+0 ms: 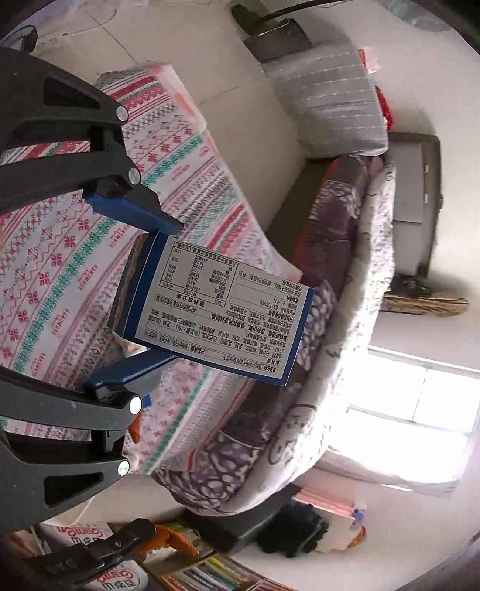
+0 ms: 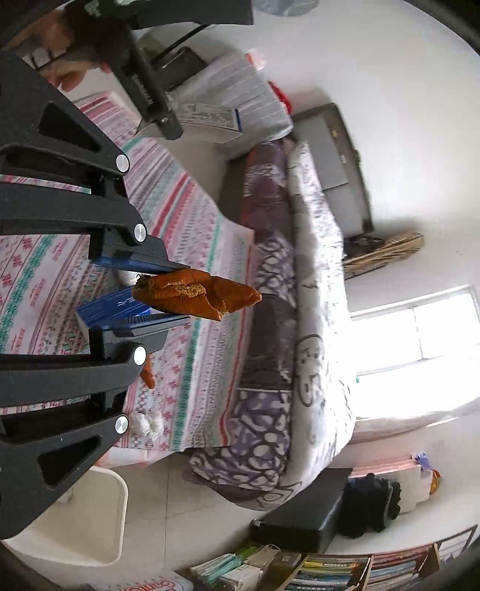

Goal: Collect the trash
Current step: 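Grasp the orange wrapper with right tool while left tool lifts the carton, then carry the carton and orange wrapper over the white bin with both tools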

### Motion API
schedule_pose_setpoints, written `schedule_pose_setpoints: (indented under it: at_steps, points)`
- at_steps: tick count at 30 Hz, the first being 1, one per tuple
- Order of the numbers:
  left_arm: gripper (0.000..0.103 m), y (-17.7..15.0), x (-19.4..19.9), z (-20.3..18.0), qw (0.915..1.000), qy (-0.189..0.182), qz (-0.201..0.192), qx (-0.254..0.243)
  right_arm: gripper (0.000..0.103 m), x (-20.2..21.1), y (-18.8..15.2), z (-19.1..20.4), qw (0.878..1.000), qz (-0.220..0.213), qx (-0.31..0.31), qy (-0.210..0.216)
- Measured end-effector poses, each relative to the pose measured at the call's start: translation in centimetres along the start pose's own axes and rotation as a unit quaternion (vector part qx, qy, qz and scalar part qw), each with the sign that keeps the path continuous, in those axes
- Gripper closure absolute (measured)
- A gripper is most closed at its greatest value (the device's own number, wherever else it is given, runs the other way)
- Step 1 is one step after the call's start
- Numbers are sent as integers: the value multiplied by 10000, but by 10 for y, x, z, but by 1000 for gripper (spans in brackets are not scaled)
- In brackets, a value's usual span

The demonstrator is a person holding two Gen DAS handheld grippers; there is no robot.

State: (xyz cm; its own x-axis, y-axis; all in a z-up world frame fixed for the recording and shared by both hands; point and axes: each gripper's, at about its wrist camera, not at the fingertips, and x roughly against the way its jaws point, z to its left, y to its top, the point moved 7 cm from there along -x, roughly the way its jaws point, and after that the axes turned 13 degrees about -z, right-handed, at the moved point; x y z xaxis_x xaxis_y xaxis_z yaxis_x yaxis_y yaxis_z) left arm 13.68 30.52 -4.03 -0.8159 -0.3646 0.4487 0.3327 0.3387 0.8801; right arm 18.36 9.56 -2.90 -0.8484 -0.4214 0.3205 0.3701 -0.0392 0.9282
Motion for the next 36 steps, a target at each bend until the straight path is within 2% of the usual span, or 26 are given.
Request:
schedule_pose_setpoints:
  at_steps: [19,36]
  points:
    - [41,-1,5,-40,9996,-265,-87,-35,83,10,8,-33,9994,-131,-207,-261]
    - [41,-14,12,-102,9969,-735,-92,-254,83,28,21,-87,9964,-269,-360,-716]
